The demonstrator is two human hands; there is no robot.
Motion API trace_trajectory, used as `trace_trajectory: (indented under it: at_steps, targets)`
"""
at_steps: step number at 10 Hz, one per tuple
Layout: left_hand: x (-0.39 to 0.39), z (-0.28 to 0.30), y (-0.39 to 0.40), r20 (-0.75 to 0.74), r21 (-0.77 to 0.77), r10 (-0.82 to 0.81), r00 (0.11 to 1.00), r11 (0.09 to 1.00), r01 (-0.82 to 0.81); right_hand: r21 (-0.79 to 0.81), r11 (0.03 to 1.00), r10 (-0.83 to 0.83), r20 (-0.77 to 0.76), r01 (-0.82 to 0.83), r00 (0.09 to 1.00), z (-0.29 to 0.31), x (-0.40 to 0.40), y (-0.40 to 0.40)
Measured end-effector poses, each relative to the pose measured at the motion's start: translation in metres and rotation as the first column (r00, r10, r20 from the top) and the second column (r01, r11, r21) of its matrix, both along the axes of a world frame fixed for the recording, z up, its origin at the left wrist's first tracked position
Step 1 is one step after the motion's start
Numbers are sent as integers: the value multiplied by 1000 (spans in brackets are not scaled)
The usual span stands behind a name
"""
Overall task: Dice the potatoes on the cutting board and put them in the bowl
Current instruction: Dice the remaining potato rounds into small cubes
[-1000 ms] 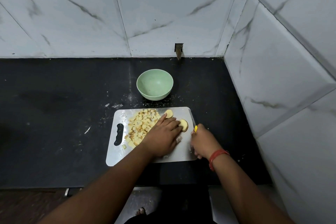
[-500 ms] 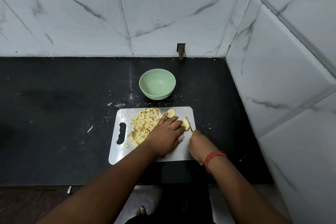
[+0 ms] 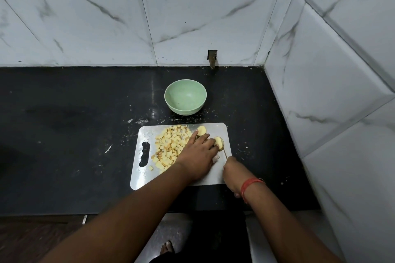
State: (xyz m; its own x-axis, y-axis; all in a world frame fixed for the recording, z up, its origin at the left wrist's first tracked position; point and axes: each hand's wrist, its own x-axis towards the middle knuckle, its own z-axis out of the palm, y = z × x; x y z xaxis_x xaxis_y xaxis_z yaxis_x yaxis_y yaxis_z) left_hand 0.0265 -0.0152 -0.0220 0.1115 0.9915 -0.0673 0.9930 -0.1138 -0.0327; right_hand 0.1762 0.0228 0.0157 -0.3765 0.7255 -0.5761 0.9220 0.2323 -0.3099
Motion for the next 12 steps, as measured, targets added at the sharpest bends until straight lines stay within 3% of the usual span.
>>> trace_trajectory:
  at_steps: [1, 5, 7, 8, 10, 11, 12]
  targets:
    - [1, 1, -1, 5, -27, 20, 1000, 999, -19, 13, 999, 34, 14, -34, 999, -6, 9, -8]
    - [-2, 0, -6, 79, -74, 43, 996, 997, -38, -19, 995, -93, 138, 96, 986, 14, 18, -20]
    - [-5, -3, -8, 55, -84, 24, 998, 996, -20, 45, 999, -3, 9, 3, 1000, 24, -1, -3]
    - [-5, -4, -7, 44, -78, 10, 999, 997, -6, 22, 999, -49, 105, 47, 993, 25, -15, 3]
    - [-6, -2, -6, 57, -62, 7, 998, 998, -4, 5, 1000, 19, 134, -20, 991, 25, -20, 7]
    - [-7, -2, -4, 56, -56, 1, 998, 998, 2, -9, 1000, -12, 46, 13, 999, 21, -19, 9]
    - [-8, -2, -3, 40, -58, -4, 999, 998, 7, -79, 980, 196, 245, -182, 950, 64, -25, -8]
